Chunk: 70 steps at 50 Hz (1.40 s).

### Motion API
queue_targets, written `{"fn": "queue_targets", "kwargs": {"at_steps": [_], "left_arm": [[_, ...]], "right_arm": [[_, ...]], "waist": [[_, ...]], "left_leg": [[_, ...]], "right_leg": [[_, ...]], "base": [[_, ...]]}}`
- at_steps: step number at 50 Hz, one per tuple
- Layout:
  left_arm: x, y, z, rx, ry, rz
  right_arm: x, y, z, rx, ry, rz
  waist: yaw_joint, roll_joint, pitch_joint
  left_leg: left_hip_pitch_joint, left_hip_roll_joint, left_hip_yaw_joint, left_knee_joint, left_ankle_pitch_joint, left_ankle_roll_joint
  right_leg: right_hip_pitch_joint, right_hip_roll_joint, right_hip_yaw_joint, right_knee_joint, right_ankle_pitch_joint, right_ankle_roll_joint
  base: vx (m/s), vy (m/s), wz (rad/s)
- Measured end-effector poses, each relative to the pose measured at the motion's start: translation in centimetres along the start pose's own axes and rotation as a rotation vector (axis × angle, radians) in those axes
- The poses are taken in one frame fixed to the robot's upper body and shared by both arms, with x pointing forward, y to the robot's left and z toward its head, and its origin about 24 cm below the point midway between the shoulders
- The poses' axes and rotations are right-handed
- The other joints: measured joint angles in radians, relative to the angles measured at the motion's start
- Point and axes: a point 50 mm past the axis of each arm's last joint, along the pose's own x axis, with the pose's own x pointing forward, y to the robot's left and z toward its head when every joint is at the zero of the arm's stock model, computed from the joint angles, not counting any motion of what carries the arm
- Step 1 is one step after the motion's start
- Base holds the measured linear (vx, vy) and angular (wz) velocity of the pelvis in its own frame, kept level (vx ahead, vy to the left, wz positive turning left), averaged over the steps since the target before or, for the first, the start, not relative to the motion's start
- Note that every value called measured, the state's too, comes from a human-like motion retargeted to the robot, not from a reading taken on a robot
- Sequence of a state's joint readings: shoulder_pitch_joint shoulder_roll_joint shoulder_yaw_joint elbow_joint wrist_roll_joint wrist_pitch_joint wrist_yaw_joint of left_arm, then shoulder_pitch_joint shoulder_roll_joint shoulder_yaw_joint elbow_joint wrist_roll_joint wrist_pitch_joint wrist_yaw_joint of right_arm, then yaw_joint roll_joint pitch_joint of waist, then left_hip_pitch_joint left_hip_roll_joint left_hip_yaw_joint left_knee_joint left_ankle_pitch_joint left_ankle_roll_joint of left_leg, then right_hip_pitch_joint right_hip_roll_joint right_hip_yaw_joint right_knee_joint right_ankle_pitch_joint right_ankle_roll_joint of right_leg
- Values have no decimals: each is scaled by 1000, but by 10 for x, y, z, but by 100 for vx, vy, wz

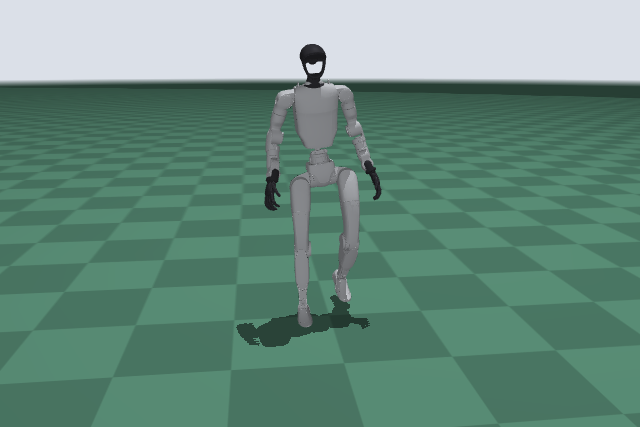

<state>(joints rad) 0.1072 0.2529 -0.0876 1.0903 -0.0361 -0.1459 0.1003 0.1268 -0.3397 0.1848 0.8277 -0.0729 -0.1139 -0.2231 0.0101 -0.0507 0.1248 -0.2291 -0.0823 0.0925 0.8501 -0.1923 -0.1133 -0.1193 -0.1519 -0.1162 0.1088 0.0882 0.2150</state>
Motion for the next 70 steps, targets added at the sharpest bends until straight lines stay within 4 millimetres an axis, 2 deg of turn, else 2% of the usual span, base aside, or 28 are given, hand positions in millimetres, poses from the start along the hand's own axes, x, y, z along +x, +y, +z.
{"fn": "queue_targets", "kwargs": {"at_steps": [5,9,13,18,23,28,32,38,48,56,63,70], "left_arm": [[0,-23,19,27,-100,-66],[0,-41,25,85,-122,-140],[-3,-55,19,105,-95,-220],[-5,-64,14,44,-48,-273],[-3,-64,14,-20,-23,-271],[-5,-61,6,-15,-1,-267],[-4,-59,4,25,15,-275],[-2,-56,3,94,29,-262],[4,-50,19,99,-11,-171],[5,-56,32,156,-72,-196],[7,-59,48,242,-137,-216],[8,-62,49,227,-112,-200]], "right_arm": [[2,3,15,27,-71,6],[3,10,19,30,-77,38],[1,24,11,44,-25,94],[-5,45,-3,74,72,175],[-10,63,-10,54,119,230],[-16,73,-14,19,120,251],[-16,74,-12,21,117,246],[-17,75,-14,15,122,243],[-11,73,-8,-70,91,236],[-1,67,4,-99,71,215],[-1,69,12,-70,33,219],[1,73,19,-93,6,241]], "waist": [[49,16,18],[63,37,21],[54,39,1],[57,28,-24],[77,23,-40],[85,22,-68],[78,28,-75],[73,26,-81],[80,31,-72],[67,57,-83],[76,51,-91],[86,44,-82]], "left_leg": [[69,15,-17,-370,-34,-2],[129,51,-24,-593,14,-21],[181,62,-26,-670,59,-30],[224,64,-7,-695,39,-27],[251,64,11,-716,28,-28],[265,62,14,-740,21,-29],[274,64,3,-753,13,-36],[286,51,-18,-772,11,-36],[306,51,-27,-761,-5,-42],[309,67,-32,-765,-6,-41],[298,55,-57,-774,-3,-41],[293,48,-56,-766,-3,-41]], "right_leg": [[70,49,52,-23,-35,31],[112,90,79,-32,-62,38],[143,107,95,-42,-82,30],[162,109,111,-38,-105,26],[157,109,128,-9,-129,14],[151,104,117,14,-172,3],[161,90,54,25,-231,-2],[165,78,28,28,-189,2],[187,78,22,38,-195,5],[172,87,-49,72,-185,-13],[179,77,-57,53,-198,-1],[192,73,-48,26,-197,9]], "base": [[29,0,-76],[25,4,-54],[22,6,-28],[19,7,-23],[14,7,-18],[11,6,-1],[9,4,16],[8,2,20],[6,0,3],[0,0,0],[1,-1,16],[0,0,0]]}}
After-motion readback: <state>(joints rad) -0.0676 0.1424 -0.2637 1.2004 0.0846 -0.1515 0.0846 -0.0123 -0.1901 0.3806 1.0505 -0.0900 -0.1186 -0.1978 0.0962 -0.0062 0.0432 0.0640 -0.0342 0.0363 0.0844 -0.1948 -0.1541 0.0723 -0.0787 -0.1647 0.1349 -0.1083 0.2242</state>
